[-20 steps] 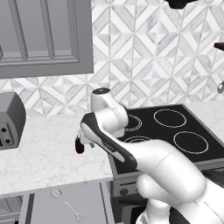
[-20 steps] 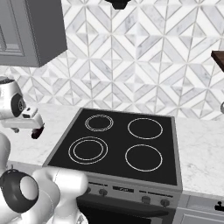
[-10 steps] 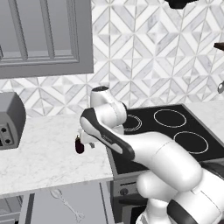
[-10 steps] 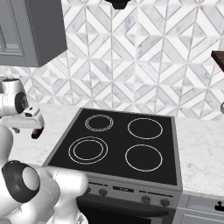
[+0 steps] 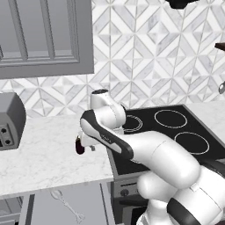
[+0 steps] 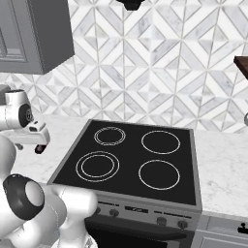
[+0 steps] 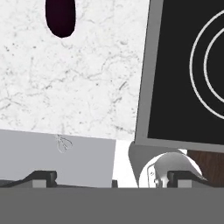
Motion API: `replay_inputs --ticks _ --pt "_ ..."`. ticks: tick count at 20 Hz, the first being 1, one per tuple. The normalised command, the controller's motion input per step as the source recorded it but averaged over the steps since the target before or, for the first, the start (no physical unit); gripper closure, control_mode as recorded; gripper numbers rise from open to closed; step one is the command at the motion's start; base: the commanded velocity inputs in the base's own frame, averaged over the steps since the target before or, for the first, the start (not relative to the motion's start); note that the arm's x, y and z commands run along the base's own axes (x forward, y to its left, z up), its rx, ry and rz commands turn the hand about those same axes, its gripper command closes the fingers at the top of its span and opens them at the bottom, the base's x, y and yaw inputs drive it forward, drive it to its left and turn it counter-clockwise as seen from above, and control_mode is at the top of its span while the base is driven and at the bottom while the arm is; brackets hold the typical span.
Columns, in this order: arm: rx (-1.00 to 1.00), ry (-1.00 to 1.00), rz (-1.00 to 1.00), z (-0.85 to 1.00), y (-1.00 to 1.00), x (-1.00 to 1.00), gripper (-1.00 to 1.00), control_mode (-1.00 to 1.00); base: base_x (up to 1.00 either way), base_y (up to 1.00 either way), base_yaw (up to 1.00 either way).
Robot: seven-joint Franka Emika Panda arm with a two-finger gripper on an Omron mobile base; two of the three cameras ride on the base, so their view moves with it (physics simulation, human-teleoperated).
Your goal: Pick the tongs from the drawer and place it on the counter.
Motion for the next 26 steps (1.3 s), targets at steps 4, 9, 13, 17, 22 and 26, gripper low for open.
replay_inputs --ticks 4,9,13,17,22,26 --pt "0.00 0.00 0.00 -0.39 0.01 -0.06 -1.00 -1.00 0.00 0.00 0.00" --pt "0.00 0.01 0.00 -0.22 0.13 -0.05 -1.00 -1.00 0.00 0.00 0.00" --pt "0.00 0.01 0.00 -0.21 0.17 -0.09 -1.00 -1.00 0.00 0.00 0.00" --pt "0.00 0.03 0.00 -0.18 0.28 -0.23 -1.00 -1.00 0.00 0.00 0.00" --pt "0.00 0.01 0.00 -0.10 0.39 -0.43 -1.00 -1.00 0.00 0.00 0.00" --pt "0.00 0.00 -0.02 -0.54 0.45 -0.97 -1.00 -1.00 0.00 0.00 0.00"
